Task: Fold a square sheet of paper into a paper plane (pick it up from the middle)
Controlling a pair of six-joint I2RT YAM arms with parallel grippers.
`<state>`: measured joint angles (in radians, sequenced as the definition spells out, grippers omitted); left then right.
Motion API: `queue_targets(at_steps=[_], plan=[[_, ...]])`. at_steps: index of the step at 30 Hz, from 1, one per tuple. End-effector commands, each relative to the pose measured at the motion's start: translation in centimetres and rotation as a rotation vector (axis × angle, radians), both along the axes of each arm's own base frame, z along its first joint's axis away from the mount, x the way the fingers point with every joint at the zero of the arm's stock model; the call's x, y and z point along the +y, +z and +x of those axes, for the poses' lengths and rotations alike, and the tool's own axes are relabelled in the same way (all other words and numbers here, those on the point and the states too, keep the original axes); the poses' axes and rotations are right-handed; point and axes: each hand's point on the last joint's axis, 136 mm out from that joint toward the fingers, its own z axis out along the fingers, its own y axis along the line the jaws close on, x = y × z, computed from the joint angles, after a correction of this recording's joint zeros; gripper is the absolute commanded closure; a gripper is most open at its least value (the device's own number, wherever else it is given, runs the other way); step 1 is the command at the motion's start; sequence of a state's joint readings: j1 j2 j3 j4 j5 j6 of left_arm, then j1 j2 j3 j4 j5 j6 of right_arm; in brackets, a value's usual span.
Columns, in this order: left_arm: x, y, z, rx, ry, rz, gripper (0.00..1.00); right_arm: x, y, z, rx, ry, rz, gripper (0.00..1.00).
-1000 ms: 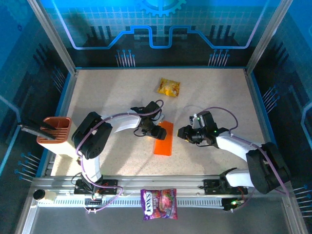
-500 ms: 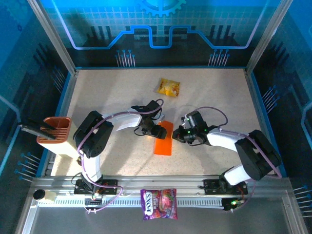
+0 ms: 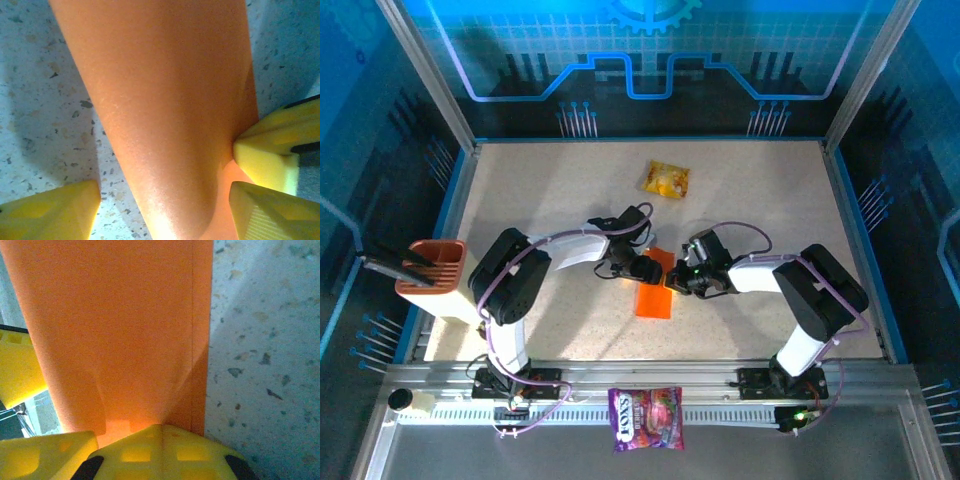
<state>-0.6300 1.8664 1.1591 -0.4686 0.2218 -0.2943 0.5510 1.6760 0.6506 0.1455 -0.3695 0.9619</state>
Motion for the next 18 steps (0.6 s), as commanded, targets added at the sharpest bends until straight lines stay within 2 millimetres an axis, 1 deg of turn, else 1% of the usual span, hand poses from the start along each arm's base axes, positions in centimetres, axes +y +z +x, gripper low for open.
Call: queue_targets(at_steps=[1,4,8,10,12,15,18], plan=[[-0.3,1.7,0.9,-0.034,0.091,-0.085,0.28,-2.3,-3.3,-2.3,0.087,-0.016,-0.134,1.0],[-0.5,2.8,1.4,-0.055,0.182,-0.173,0.27,-2.8,-3.1,-2.4,0.084,-0.006,-0.142,1.0],[-0.2,3.2,1.7,-0.052,0.299,-0.264,0.29,-3.2,-2.4,-2.4,0.069,0.01,-0.124,1.0],[-0.7,3.4,1.3,-0.042,0.326,-0.319,0.31,-3.1,-1.9,-2.3,0.057,0.032,-0.102,1.0],[-0.8,3.3,0.9,-0.047,0.343,-0.337,0.32,-3.1,-1.8,-2.4,0.047,0.055,-0.085,0.99],[-0.6,3.2,0.5,-0.052,0.367,-0.331,0.33,-3.3,-2.0,-2.4,0.051,0.055,-0.081,0.99],[-1.2,3.3,-0.2,-0.046,0.357,-0.349,0.36,-3.3,-2.3,-2.3,0.063,0.054,-0.07,0.99]])
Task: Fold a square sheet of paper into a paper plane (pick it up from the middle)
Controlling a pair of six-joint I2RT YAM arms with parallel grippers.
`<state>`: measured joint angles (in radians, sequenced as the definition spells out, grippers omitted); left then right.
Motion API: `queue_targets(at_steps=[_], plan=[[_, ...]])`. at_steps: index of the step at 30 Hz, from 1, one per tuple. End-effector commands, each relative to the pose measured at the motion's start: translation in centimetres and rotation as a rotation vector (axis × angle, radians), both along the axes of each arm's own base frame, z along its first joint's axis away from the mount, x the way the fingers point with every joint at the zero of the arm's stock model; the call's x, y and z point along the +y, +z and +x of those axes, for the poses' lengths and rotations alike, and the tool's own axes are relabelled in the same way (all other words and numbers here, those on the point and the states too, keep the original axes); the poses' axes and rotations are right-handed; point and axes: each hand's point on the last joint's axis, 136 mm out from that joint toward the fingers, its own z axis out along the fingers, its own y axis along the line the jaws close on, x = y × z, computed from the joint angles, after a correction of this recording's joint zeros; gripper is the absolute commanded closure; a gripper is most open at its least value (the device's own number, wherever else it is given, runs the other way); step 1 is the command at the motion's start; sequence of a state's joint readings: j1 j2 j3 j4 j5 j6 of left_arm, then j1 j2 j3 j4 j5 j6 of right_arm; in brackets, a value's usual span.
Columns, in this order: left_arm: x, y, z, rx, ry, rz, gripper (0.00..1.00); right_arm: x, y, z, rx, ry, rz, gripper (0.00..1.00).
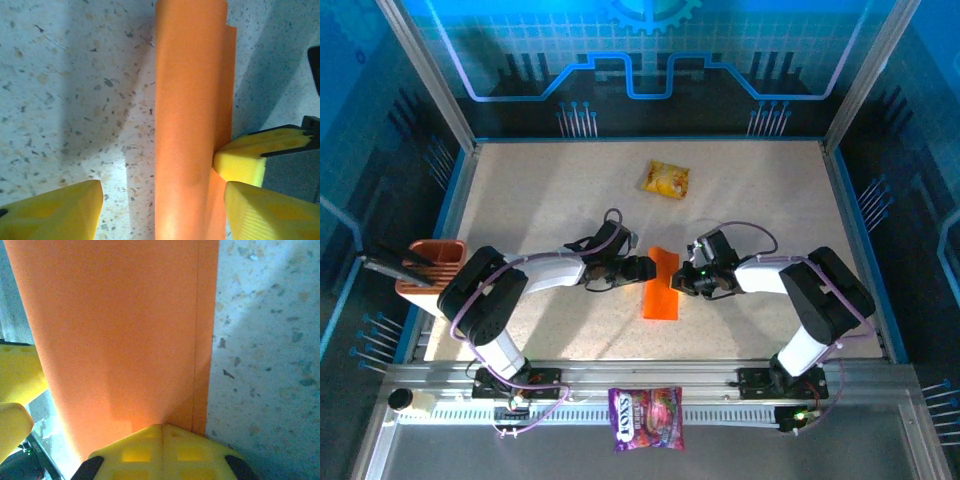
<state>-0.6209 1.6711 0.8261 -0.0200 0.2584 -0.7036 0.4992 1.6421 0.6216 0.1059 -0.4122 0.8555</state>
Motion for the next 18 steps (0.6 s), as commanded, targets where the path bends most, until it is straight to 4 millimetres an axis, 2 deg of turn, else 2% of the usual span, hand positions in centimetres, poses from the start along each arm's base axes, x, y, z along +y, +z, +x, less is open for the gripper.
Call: queue_targets(at_steps=[1,14,18], plan=[[-1.3,1.8,0.0,-0.035,0.013,-0.068,0.37,-1.8,-2.4,-1.9,0.087,0.002,-0.067,0.99],[-2.6,-0.1,-1.1,-0.009,-0.083,0.046,0.46,-2.0,-2.0,-1.7,0.079,-0.022,-0.051,0.97],[-1.4,-1.7,-1.1,0.018,-0.06,0.144,0.52,-1.2,-1.0,-1.2,0.049,-0.015,-0.002,0.94]])
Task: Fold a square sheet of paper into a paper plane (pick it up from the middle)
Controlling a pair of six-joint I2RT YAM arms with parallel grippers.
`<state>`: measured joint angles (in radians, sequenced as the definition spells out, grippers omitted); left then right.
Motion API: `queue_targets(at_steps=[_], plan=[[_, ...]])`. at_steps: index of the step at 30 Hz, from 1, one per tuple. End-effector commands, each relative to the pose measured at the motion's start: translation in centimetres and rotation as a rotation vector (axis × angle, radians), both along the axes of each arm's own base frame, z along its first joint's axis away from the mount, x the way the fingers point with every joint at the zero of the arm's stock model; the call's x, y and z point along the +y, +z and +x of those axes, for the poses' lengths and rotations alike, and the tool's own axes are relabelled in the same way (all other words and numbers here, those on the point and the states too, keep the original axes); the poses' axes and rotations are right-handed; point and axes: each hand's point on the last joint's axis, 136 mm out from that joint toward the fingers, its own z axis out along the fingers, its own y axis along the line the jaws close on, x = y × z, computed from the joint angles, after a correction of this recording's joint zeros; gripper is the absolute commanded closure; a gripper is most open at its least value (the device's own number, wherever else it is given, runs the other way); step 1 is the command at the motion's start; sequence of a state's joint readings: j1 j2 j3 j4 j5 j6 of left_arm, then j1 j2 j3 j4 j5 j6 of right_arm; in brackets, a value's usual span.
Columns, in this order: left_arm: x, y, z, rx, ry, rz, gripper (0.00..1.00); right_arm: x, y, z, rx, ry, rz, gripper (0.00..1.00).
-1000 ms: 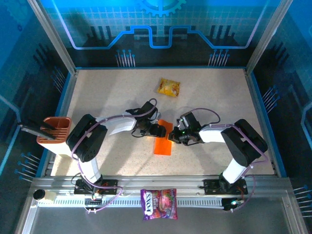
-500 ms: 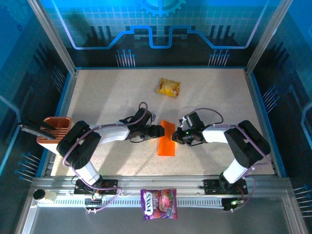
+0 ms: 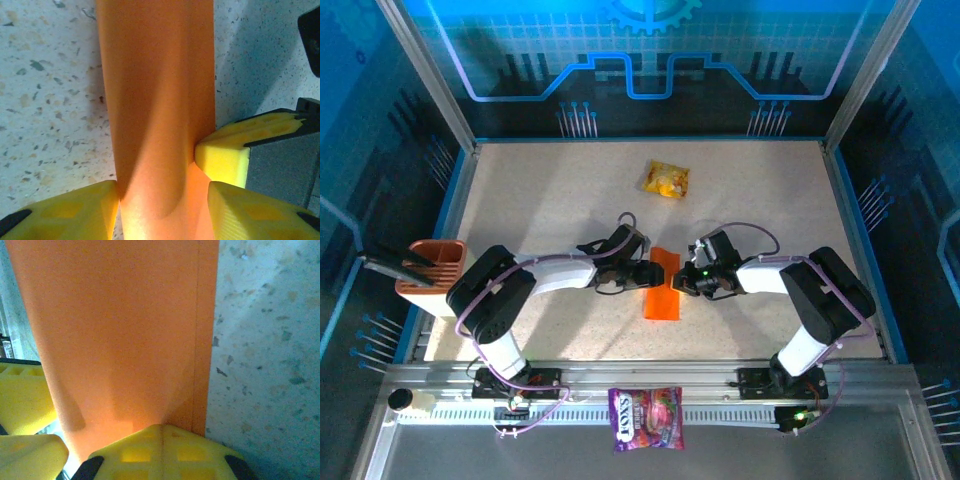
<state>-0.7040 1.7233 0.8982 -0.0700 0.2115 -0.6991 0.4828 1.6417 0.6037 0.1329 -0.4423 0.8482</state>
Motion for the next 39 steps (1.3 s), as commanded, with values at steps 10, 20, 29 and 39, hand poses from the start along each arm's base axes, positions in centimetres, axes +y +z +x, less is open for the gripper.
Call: queue_targets(at_steps=[10,20,29,39], plan=[[2.6,-3.0,-0.6,0.045,0.019,0.191,0.57,-0.9,5.1,1.6,-0.123,-0.044,0.014,0.74],[2.5,-3.0,-0.2,0.044,0.004,0.215,0.57,-8.2,5.1,0.0,-0.126,-0.274,-0.162,0.74],[2.8,-3.4,0.1,0.06,0.017,0.252,0.57,-9.7,5.8,-0.9,-0.13,-0.296,-0.183,0.73],[2.6,-4.2,0.1,0.081,-0.024,0.285,0.51,-9.8,5.3,-1.3,-0.1,-0.288,-0.199,0.73]])
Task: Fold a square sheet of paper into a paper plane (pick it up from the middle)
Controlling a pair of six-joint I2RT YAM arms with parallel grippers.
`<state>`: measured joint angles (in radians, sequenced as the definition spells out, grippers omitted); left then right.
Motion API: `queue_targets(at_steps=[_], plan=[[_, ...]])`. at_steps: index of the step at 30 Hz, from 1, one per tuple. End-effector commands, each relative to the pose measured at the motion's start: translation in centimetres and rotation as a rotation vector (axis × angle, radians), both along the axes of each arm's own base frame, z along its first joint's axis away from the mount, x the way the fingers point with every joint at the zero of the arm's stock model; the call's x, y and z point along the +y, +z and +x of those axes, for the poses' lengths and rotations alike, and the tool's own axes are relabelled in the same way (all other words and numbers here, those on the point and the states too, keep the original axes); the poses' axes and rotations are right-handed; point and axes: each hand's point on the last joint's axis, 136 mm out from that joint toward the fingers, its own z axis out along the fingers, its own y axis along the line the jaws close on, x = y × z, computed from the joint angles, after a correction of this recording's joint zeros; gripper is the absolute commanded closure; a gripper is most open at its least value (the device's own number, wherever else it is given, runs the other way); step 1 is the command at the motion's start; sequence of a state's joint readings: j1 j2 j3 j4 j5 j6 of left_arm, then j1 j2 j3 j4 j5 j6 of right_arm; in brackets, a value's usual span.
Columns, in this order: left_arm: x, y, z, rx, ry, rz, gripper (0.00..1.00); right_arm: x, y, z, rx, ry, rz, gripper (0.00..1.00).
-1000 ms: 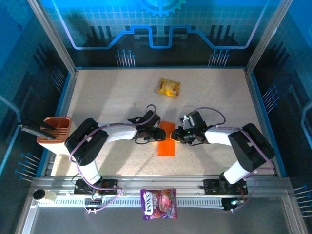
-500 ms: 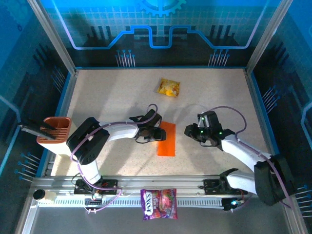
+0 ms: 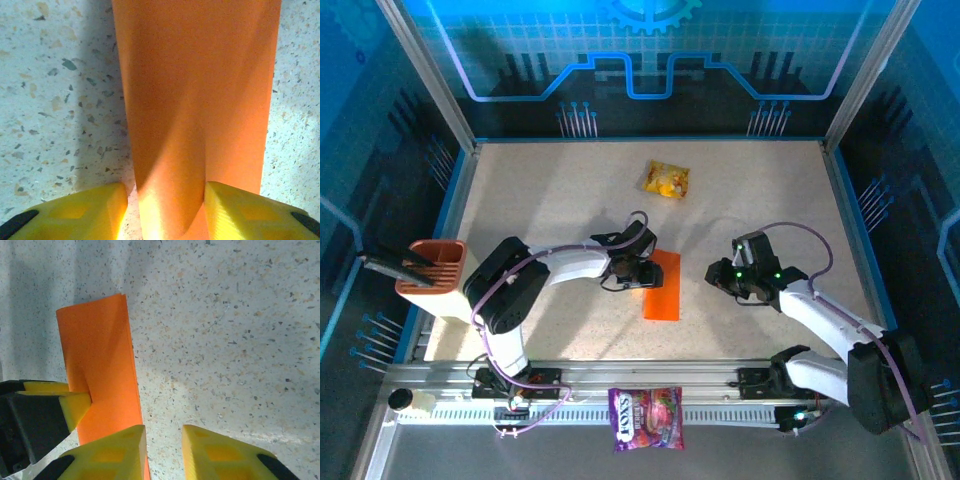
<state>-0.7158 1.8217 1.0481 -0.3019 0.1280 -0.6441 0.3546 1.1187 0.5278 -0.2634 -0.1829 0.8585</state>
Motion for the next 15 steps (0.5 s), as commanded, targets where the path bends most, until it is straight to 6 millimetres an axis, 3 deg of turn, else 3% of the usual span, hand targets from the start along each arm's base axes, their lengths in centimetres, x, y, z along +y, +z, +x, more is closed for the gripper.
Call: queue_targets(at_steps=[1,15], plan=[[1.61,-2.41,-0.16,0.019,-0.011,0.102,0.5,-0.59,-0.69,-0.45,0.03,-0.008,-0.023,0.73],[2.48,-3.09,-0.03,0.016,-0.049,0.175,0.51,-0.57,-0.83,-0.53,0.038,-0.004,-0.025,0.73]])
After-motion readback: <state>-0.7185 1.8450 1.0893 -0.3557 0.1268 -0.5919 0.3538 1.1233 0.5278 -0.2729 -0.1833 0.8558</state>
